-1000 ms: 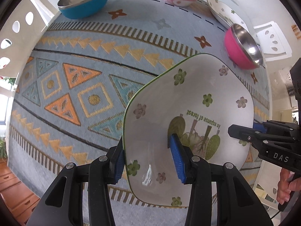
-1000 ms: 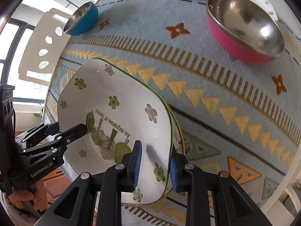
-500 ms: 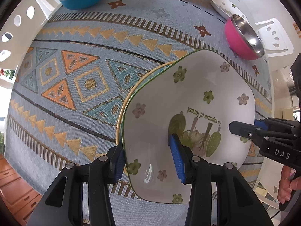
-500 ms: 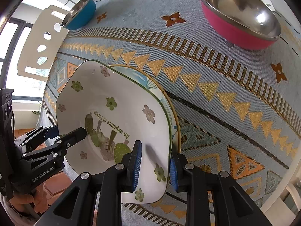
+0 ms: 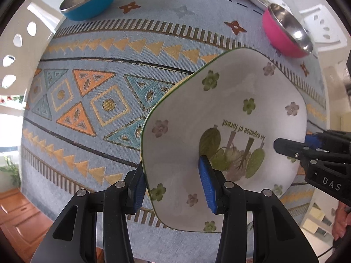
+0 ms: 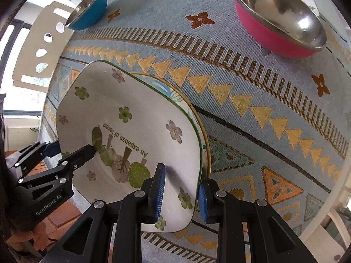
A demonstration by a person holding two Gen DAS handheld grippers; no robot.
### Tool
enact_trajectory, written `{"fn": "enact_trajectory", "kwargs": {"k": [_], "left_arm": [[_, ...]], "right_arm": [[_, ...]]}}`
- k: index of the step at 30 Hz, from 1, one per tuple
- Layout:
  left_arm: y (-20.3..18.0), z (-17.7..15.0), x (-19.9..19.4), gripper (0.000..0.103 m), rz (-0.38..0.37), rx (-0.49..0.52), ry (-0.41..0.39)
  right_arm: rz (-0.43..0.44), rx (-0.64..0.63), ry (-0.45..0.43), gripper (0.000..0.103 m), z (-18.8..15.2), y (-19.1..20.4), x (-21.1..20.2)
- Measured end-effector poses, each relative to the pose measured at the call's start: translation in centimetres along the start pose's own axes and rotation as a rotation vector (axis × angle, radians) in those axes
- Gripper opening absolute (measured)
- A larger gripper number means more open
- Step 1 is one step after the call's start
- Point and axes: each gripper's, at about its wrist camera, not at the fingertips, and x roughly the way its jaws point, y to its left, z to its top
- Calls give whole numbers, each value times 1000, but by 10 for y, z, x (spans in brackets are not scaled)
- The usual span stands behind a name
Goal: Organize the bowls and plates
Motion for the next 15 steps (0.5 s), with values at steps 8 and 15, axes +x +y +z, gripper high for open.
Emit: {"fn": "enact_trajectory", "kwargs": {"k": [8, 15], "left_arm": [[-6, 6, 0, 41, 28, 32, 20], [-2, 12, 0, 43, 45, 39, 24]], "right_arm": [[-33, -3, 12, 27, 5, 10, 2], [-37, -21, 8, 27, 8, 16, 3]]}}
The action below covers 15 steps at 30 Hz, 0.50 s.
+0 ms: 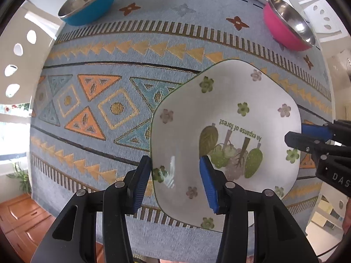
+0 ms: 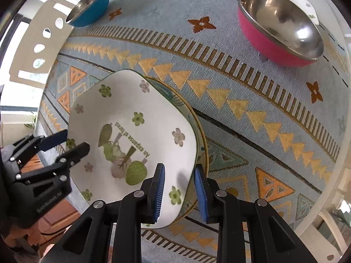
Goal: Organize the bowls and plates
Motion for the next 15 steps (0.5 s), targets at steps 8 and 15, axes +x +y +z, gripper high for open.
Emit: {"fn": "enact_trajectory", "kwargs": {"k": [8, 15], "left_arm": [[10, 4, 0, 43, -19, -2, 2], [5, 9, 8, 44, -18, 9, 8]], "right_arm": [[27, 49, 6, 27, 3, -4, 2], [34, 55, 17, 27, 4, -5, 3]]}}
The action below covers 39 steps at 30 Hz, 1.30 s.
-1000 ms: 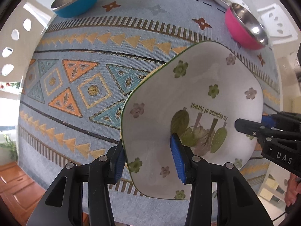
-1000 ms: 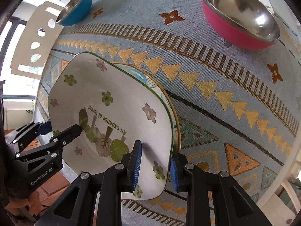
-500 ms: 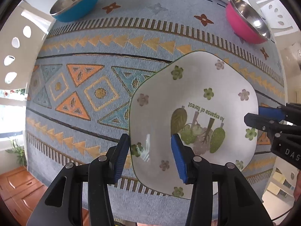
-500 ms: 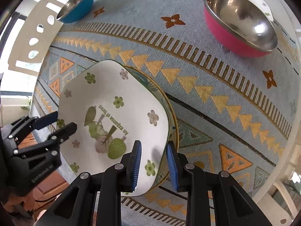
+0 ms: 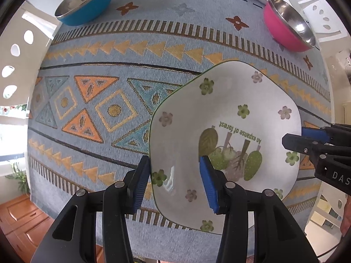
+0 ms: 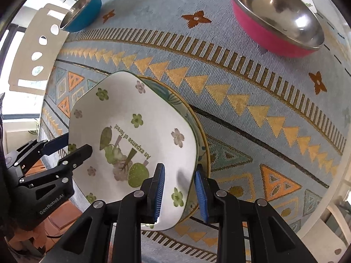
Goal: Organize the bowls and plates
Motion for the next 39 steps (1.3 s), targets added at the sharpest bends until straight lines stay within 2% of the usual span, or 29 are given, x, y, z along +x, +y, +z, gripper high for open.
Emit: {"fn": "enact_trajectory", "kwargs": {"k": [17, 21, 39], "left_arm": [[-22, 8, 1, 44, 22, 23, 3], [-19, 8, 1, 46, 16, 15, 3], [-3, 18, 3, 46, 25, -32, -1]], "right_arm": [[-9, 21, 9, 27, 0, 2, 3], [-12, 17, 9, 27, -1, 1, 2], [16, -6, -9, 27, -6, -7, -16]]}}
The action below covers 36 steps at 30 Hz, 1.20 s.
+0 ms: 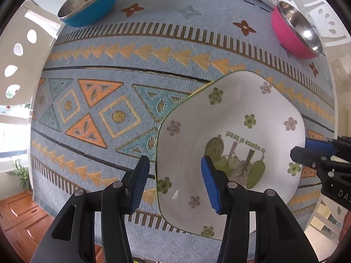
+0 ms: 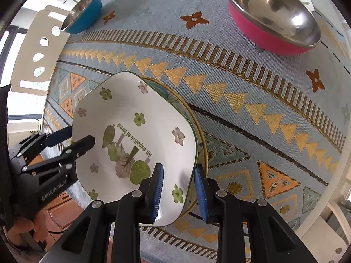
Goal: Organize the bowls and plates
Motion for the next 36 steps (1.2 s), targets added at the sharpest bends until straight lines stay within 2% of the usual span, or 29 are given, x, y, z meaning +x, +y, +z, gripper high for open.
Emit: {"fn": "enact_trajectory", "kwargs": {"k": [6, 13, 14, 17, 18, 26, 36], "left_arm": [[8, 11, -11, 46, 13, -5, -18], [-4, 21, -12, 47, 26, -8, -21], [-5, 21, -13, 48, 22, -6, -16], [-8, 21, -15, 63, 15, -4, -22], [-9, 20, -17, 63, 17, -3, -28], [-6, 16, -30, 63, 23, -38, -46], [-18, 13, -54, 63, 27, -64, -92]], "right_arm": [[47, -24, -21, 27, -2, -4, -15], [65, -53, 20, 28, -5, -7, -15], [55, -59, 27, 28, -5, -5, -14], [22, -77, 23, 28, -5, -2, -13], [27, -78, 23, 28, -6, -2, -13], [49, -118, -7, 28, -12, 3, -29], [89, -173, -123, 29, -18, -6, -72]]}}
